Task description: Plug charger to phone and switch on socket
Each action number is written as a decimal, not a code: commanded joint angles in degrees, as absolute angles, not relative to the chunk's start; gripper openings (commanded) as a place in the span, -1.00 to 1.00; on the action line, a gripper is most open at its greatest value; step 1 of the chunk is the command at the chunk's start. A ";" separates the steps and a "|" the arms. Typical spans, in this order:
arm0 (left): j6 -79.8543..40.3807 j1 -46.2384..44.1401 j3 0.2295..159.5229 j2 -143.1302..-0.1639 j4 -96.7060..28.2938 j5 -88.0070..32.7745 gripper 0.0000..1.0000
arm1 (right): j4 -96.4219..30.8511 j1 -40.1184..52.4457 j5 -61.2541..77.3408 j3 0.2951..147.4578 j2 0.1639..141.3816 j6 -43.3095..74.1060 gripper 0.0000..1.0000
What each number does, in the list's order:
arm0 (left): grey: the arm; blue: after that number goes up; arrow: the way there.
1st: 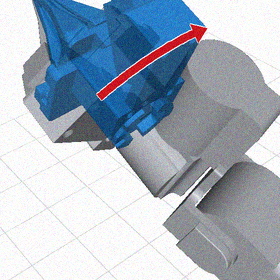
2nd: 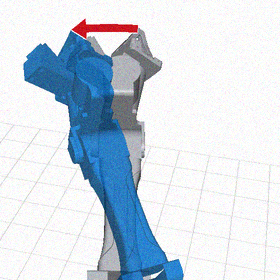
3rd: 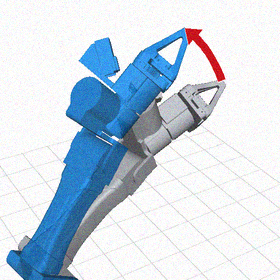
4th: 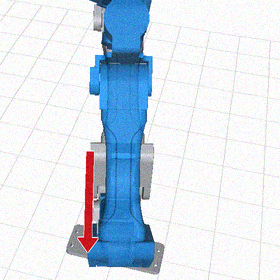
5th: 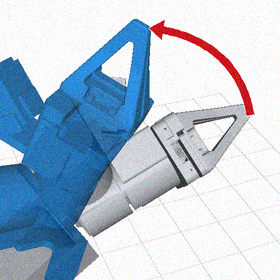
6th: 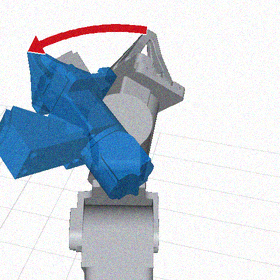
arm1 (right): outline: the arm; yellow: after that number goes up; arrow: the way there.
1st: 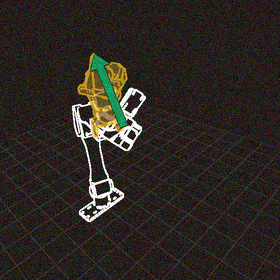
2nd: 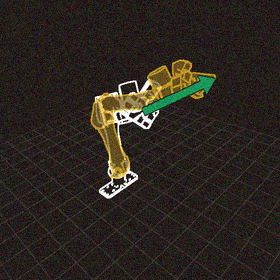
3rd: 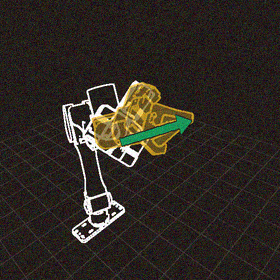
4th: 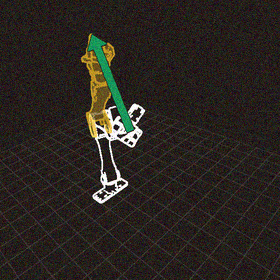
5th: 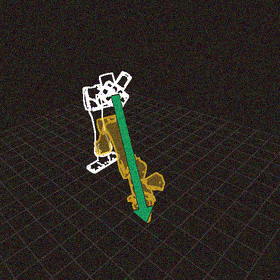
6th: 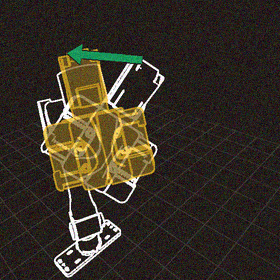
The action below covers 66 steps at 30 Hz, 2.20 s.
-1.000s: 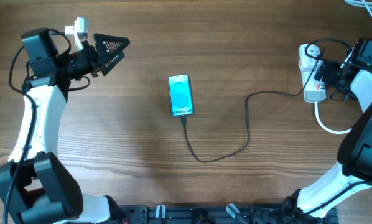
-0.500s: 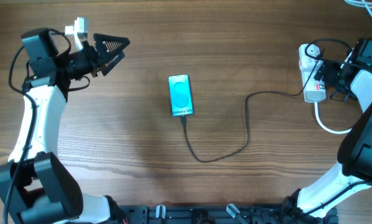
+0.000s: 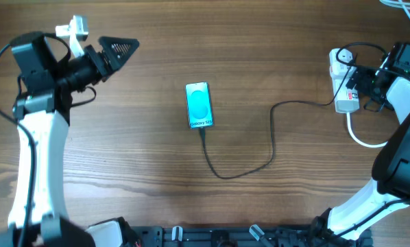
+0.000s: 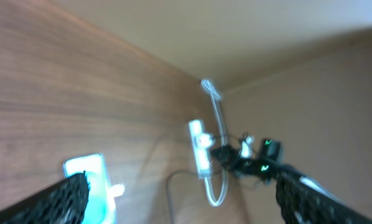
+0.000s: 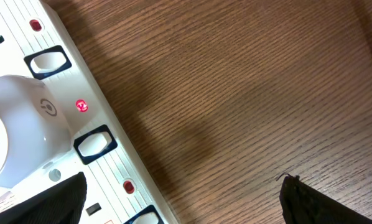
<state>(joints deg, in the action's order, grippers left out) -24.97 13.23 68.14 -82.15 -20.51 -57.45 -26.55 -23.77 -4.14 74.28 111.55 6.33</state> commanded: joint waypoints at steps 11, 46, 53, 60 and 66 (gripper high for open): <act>-11.94 3.31 34.74 -69.14 12.05 -29.85 1.00 | -26.35 -23.86 -4.93 73.87 110.74 5.98 0.99; -11.94 3.25 0.32 -3.81 -3.14 -15.92 1.00 | -26.35 -23.86 -4.93 73.87 110.74 6.00 0.99; -11.88 3.27 0.32 -0.25 -3.77 -9.37 1.00 | -26.35 -23.86 -4.93 73.87 110.74 6.00 0.99; -9.19 3.20 0.32 -0.25 -3.77 -9.45 1.00 | -26.35 -23.86 -4.93 73.87 110.74 5.98 1.00; -9.23 3.22 0.32 -0.32 -3.57 -9.52 1.00 | -26.35 -23.86 -4.93 73.87 110.74 6.00 0.99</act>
